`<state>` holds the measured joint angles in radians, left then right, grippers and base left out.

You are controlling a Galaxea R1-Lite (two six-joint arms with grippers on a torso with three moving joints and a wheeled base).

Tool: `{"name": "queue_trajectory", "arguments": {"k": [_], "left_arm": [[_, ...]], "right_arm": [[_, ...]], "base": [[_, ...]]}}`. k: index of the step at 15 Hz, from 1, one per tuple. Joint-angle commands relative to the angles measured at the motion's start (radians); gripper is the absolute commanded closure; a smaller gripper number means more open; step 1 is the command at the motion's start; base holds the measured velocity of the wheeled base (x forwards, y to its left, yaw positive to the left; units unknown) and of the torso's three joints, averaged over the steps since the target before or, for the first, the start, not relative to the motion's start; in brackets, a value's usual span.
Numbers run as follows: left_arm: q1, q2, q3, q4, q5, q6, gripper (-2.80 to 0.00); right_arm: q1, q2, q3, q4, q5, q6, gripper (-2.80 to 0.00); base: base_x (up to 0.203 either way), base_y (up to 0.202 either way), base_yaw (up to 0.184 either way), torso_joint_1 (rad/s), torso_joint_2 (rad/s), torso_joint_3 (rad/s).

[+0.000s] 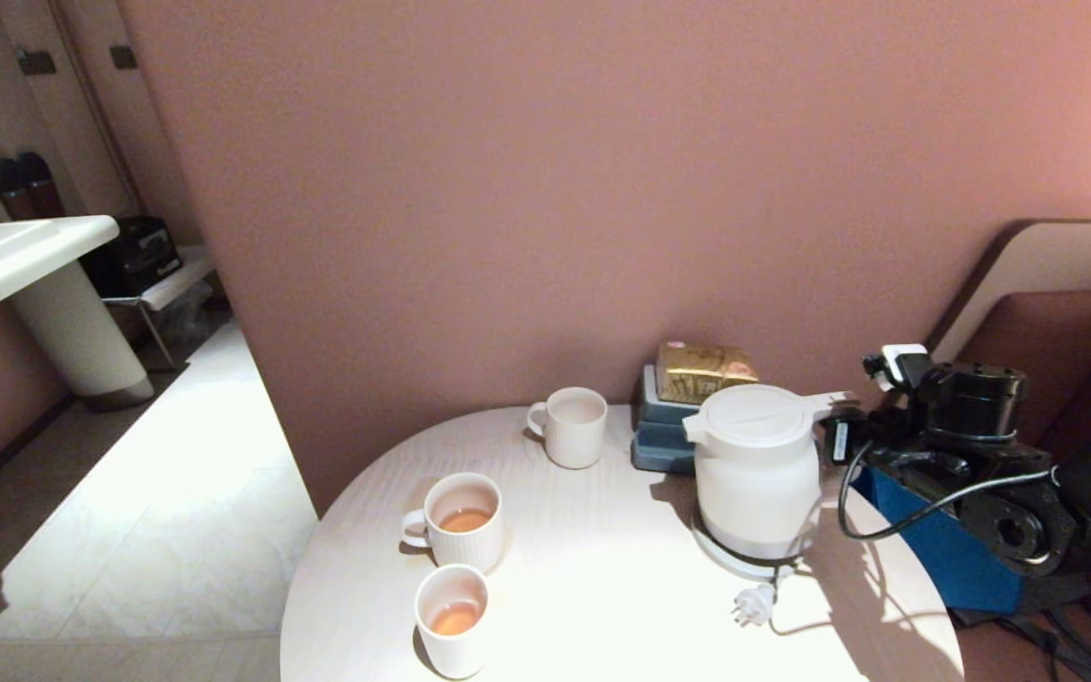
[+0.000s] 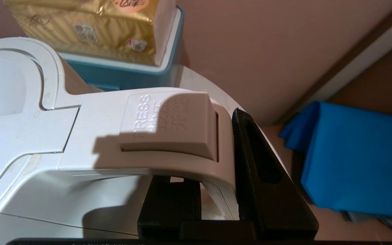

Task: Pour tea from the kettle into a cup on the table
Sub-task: Put down the kettle on the table

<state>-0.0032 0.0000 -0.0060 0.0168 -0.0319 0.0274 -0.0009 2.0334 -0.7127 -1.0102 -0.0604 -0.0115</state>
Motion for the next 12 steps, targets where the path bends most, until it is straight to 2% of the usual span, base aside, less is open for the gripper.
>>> {"name": "queue_trajectory", "arguments": {"k": [1, 6, 12], "left_arm": [[0.0, 0.0, 0.0, 0.0, 0.0, 0.0, 0.0], [0.0, 0.0, 0.0, 0.0, 0.0, 0.0, 0.0], [0.0, 0.0, 0.0, 0.0, 0.0, 0.0, 0.0]], "right_arm": [[-0.003, 0.074, -0.033, -0.003, 0.001, 0.0, 0.0], [-0.007, 0.118, -0.035, -0.012, -0.001, 0.021, 0.0], [-0.066, 0.064, -0.002, -0.033, 0.013, 0.012, 0.0]], "base": [[0.0, 0.0, 0.0, 0.0, 0.0, 0.0], [0.0, 0.0, 0.0, 0.0, 0.0, 0.0], [0.0, 0.0, 0.0, 0.0, 0.0, 0.0]]}}
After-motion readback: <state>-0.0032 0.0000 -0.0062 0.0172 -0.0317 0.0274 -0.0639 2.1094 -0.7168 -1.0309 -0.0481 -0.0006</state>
